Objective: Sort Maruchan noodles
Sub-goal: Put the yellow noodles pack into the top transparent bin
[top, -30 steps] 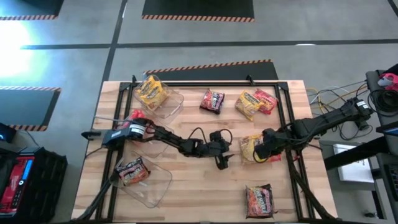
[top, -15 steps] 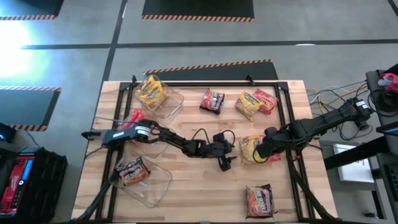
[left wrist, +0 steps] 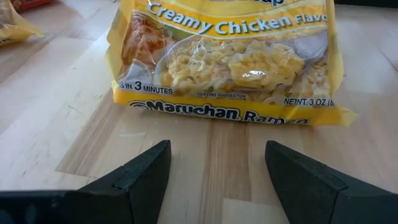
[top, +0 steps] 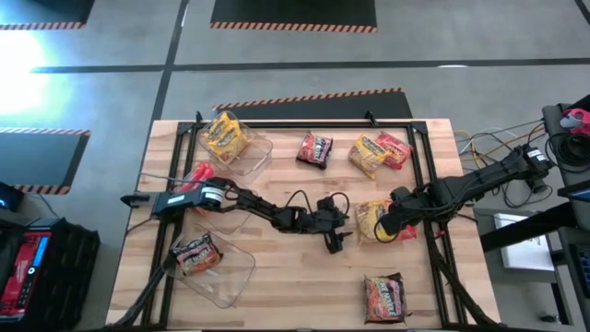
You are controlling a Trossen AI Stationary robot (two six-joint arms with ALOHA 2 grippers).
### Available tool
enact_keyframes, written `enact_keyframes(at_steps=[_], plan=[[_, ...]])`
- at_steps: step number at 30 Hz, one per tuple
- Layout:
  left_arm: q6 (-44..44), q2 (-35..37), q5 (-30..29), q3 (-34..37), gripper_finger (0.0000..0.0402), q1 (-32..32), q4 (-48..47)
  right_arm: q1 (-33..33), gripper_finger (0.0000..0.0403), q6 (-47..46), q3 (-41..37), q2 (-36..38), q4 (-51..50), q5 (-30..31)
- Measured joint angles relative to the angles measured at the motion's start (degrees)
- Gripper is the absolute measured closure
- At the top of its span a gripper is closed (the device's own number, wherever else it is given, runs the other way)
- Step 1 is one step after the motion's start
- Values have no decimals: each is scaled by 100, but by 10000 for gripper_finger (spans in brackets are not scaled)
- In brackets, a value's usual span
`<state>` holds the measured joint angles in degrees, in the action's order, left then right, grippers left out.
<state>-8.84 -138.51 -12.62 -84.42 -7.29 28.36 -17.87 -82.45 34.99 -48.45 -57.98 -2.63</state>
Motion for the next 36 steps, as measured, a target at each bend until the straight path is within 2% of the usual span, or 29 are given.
enact_keyframes(at_steps=[6, 10, 18, 26, 36], plan=[[0, -1, 9, 0, 157, 2, -6, 2, 229, 107, -70, 0, 45, 339], [0, 1, 11, 0, 157, 2, -9, 2, 210, 106, -194, 2, 310, 432], [46, 1, 19, 0, 157, 6, -45, 2, 207, 113, -793, 17, 1692, 537], [68, -1, 37, 0, 157, 22, -91, 2, 206, 161, -870, 35, 1874, 832], [66, 1, 33, -4, 170, 48, -168, 7, 206, 366, -892, 35, 2631, 1036]])
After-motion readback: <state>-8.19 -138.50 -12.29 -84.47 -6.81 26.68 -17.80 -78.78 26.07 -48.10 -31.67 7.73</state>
